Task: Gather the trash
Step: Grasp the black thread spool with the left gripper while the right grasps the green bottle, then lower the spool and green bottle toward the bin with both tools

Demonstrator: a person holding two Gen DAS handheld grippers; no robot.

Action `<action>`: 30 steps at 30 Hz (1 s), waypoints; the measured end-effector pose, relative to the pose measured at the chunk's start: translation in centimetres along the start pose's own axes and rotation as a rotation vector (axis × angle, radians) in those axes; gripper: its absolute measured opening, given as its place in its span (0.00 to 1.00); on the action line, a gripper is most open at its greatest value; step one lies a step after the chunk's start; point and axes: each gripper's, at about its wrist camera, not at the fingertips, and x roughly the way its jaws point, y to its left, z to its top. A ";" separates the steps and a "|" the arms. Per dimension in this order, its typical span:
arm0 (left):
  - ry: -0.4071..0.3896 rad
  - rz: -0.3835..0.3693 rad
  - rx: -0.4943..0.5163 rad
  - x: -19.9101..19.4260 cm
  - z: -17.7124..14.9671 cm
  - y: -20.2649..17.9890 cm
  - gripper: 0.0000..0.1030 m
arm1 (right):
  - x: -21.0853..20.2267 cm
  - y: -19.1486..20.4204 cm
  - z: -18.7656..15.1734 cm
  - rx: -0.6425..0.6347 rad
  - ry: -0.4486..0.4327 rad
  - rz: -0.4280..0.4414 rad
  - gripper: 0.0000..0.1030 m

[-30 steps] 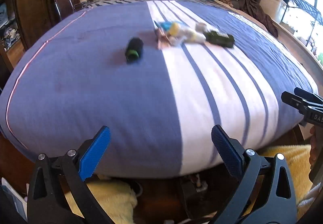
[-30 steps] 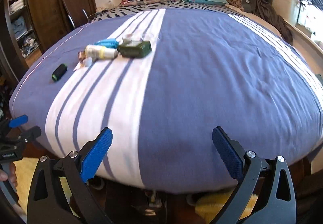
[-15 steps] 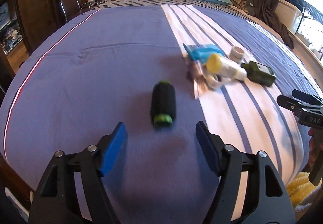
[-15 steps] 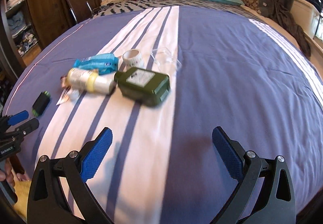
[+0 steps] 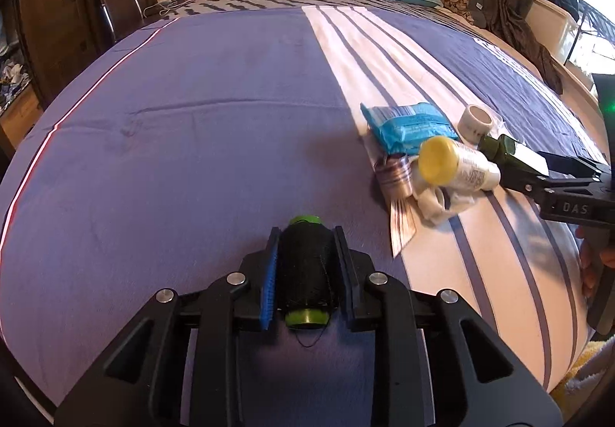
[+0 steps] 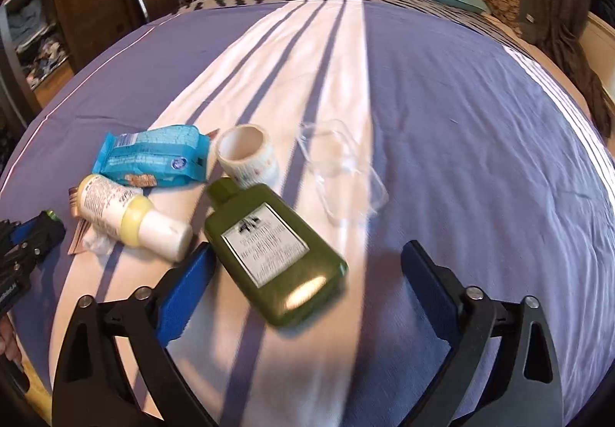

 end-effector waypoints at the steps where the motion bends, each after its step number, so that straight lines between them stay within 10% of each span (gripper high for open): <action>1: 0.000 0.002 0.004 0.1 0.1 -0.1 0.24 | 0.1 0.1 0.1 -0.005 0.000 0.003 0.87; 5: -0.004 -0.004 0.012 -0.1 -0.2 -0.5 0.24 | -0.5 1.1 -0.3 -0.034 -0.018 0.016 0.60; 30: -0.045 -0.157 0.062 -9.9 -10.5 -8.0 0.23 | -12.3 0.4 -15.3 0.032 -0.087 0.073 0.59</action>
